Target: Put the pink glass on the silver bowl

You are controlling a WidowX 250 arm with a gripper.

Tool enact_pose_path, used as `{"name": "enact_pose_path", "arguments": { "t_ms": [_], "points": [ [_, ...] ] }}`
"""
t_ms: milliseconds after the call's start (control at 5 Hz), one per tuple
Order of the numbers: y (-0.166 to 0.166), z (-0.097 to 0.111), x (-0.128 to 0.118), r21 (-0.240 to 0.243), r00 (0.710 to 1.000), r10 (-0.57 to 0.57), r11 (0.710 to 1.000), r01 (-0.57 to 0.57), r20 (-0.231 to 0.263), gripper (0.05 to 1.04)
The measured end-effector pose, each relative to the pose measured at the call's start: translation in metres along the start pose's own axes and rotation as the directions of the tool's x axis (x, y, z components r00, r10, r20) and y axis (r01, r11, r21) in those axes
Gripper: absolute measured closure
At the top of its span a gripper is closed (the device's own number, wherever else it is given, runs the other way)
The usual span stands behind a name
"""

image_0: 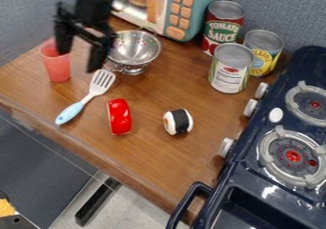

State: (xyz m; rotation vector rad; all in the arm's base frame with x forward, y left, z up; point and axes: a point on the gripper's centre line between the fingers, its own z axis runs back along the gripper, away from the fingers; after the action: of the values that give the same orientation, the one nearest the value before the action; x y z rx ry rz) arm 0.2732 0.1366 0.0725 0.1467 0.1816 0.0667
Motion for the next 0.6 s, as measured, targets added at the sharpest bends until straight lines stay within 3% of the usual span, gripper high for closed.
{"name": "enact_pose_path", "arguments": {
  "t_ms": [200,400,600],
  "points": [
    [0.016,-0.018,0.000,-0.037,0.997,0.040,0.998,-0.043,-0.059,0.084],
    [0.032,-0.026,0.002,-0.052,0.992,0.095,0.994,-0.099,-0.078,0.084],
    [0.035,-0.025,0.006,-0.055,0.992,0.107,0.992,-0.111,-0.066,0.083]
  ]
}}
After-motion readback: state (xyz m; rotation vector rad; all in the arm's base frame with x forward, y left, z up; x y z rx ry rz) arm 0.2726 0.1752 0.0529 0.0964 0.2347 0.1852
